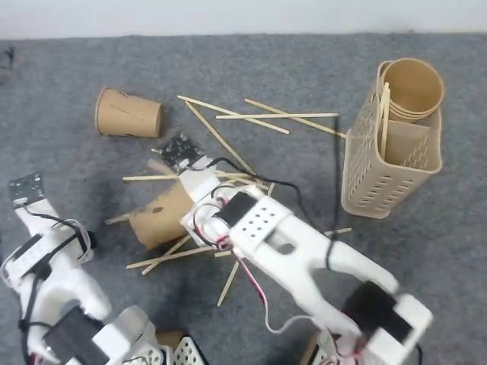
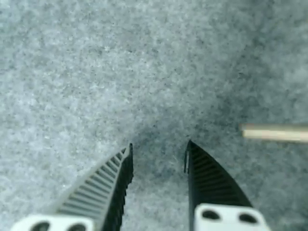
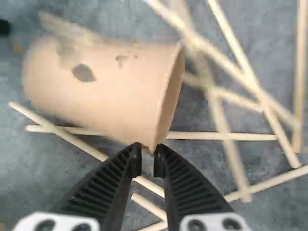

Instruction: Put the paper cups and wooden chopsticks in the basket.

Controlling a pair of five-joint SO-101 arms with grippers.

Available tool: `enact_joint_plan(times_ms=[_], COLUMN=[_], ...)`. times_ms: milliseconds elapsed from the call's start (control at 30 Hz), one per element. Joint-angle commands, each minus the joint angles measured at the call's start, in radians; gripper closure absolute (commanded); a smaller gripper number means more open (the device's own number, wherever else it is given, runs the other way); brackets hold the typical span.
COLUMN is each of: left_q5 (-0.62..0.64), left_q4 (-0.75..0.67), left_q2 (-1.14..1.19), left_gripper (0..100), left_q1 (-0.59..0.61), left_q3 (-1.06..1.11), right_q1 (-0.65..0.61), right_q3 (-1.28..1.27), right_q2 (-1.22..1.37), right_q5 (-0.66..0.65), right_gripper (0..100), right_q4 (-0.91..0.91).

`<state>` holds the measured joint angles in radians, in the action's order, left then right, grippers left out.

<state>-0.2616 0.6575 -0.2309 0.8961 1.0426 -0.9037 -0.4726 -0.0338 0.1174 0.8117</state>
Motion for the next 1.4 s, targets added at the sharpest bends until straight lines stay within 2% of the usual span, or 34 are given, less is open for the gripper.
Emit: enact_joint_plan(times_ms=[0,67,167,367,533,700,800,933,1100,1367], left_q5=[0.011,0.011,0.011,0.012,0.012,0.012,0.012,0.012,0.012,0.012], left_q4=[-0.017,-0.017,-0.017,-0.017,-0.017,-0.017,-0.017,-0.017,-0.017,-0.015], left_q2=[-0.034,-0.034,-0.034,-0.034,-0.034,-0.034,-0.034,-0.034,-0.034,-0.034], left_gripper=[83,83,83,83,83,83,83,83,83,83], left_q1=[0.002,0.002,0.002,0.003,0.006,0.006,0.003,0.002,0.008,0.002], left_q3=[-0.004,-0.004,-0.004,-0.004,-0.004,-0.004,-0.004,-0.004,-0.002,-0.002], right_q1=[0.008,0.010,0.027,0.087,0.131,0.302,0.372,0.334,0.209,0.128], right_q3=[0.020,0.029,0.041,0.037,0.043,0.146,0.203,0.155,0.127,0.127], right_q2=[0.071,0.079,0.058,-0.088,-0.306,-0.552,-0.590,-0.522,-0.355,-0.130], right_q5=[0.005,-0.023,-0.110,-0.124,-0.160,-0.210,-0.210,-0.207,-0.160,-0.107], right_gripper=[94.6,99.8,99.3,99.1,99.1,99.2,99.1,98.0,78.7,77.3], right_q4=[-0.059,-0.074,-0.068,-0.015,0.065,0.182,0.282,0.286,0.234,0.122])
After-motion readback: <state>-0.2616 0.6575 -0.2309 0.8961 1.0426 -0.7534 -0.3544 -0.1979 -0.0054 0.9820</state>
